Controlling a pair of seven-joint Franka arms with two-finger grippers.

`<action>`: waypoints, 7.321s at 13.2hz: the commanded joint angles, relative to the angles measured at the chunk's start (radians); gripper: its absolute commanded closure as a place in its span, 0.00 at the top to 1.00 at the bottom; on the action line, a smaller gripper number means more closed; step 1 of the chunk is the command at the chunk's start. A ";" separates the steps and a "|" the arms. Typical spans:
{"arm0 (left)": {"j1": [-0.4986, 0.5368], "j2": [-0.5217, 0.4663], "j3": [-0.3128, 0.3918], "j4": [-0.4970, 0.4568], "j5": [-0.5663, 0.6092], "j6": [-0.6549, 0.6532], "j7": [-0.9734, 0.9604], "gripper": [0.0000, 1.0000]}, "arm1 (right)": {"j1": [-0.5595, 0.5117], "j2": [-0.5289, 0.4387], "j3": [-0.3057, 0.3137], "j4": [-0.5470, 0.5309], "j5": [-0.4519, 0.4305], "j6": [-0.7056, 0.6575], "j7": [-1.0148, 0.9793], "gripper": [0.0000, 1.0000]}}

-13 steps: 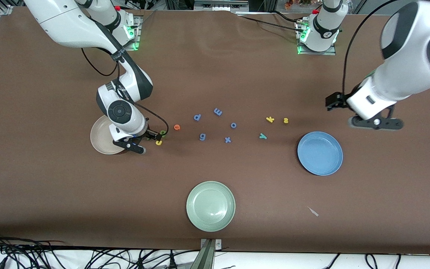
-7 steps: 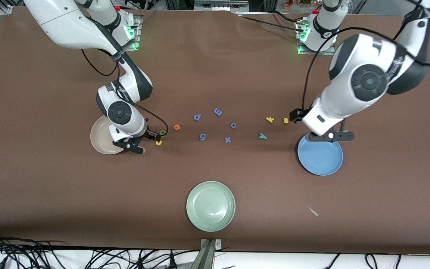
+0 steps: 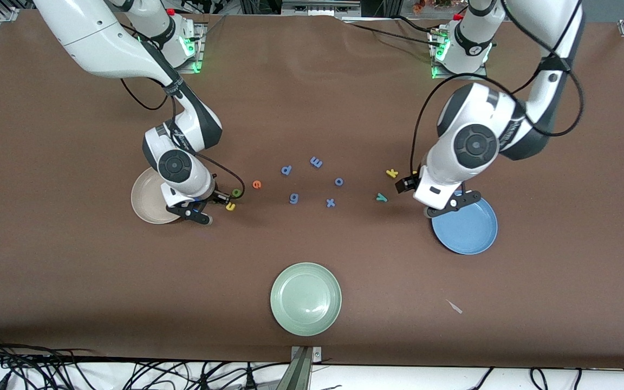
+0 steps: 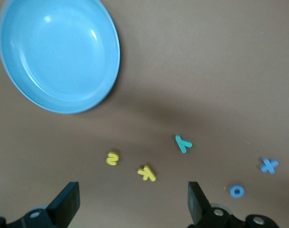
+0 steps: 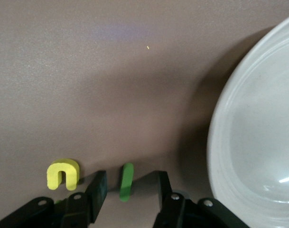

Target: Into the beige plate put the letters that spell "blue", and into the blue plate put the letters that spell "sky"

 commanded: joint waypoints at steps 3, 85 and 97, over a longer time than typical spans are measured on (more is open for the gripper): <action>-0.012 -0.047 -0.006 -0.272 0.021 0.244 -0.127 1.00 | -0.001 -0.012 -0.003 -0.037 -0.014 0.024 0.002 0.06; 0.287 0.057 -0.246 -0.457 0.220 0.487 0.301 0.51 | -0.029 -0.011 0.142 -0.128 -0.269 0.199 0.243 0.68; 0.312 0.015 -0.223 -0.195 0.235 0.137 0.464 0.12 | -0.070 -0.176 0.125 -0.103 -0.254 -0.038 -0.048 0.05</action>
